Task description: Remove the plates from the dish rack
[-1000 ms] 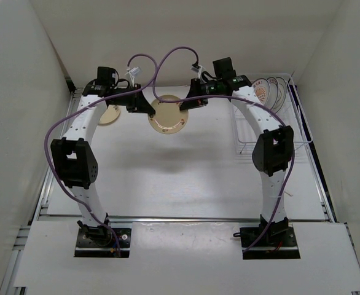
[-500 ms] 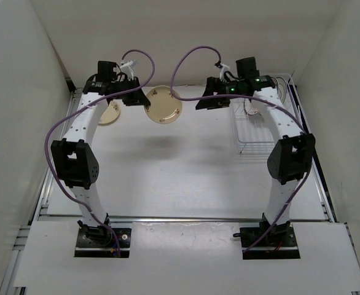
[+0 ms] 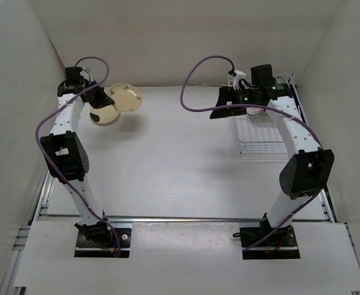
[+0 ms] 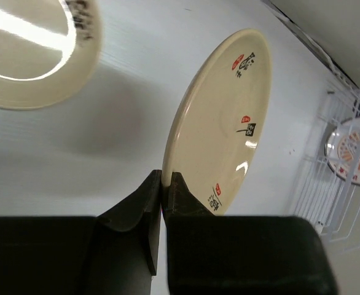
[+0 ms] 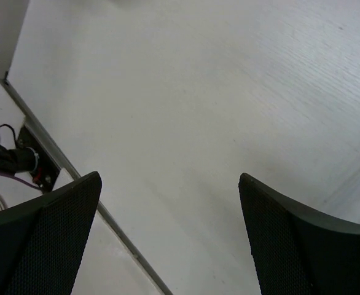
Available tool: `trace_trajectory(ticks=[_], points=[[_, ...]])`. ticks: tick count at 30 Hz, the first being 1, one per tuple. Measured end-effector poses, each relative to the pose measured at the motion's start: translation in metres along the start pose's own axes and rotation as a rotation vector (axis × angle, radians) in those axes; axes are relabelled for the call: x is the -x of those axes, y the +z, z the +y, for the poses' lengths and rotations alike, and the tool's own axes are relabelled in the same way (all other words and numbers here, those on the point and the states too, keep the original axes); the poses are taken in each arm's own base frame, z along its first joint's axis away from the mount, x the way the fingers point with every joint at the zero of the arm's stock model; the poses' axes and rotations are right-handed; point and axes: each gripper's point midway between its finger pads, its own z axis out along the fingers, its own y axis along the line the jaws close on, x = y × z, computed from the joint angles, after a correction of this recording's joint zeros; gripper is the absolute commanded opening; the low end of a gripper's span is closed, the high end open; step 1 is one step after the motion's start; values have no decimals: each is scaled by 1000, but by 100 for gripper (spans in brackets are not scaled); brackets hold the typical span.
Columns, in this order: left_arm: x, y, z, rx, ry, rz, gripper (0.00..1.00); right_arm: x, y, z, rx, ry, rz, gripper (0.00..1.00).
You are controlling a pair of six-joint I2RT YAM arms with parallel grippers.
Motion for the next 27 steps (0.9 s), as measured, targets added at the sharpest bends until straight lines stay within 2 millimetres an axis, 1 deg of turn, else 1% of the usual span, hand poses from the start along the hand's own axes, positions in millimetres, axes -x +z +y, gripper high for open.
trace_trajectory(ticks=[2, 5, 7, 10, 12, 17, 22, 27], points=[[5, 6, 25, 33, -55, 3, 10, -13, -7, -10, -44, 9, 14, 95], [13, 13, 57, 68, -122, 6, 10, -34, -25, -29, -128, 17, 37, 95], [19, 18, 74, 79, -157, 5, 10, -48, -37, -40, -184, 19, 55, 96], [30, 25, 97, 88, -192, -8, 10, -61, -51, -54, -248, 11, 73, 96], [35, 28, 108, 95, -206, -16, 10, -69, -57, -60, -279, 6, 93, 97], [41, 39, 135, 110, -233, -20, 10, -75, -64, -64, -319, -22, 114, 99], [32, 54, 158, 135, -253, 8, 10, -79, -67, -67, -337, -35, 127, 99], [27, 66, 170, 149, -249, 23, 10, -80, -68, -69, -354, -36, 133, 99]])
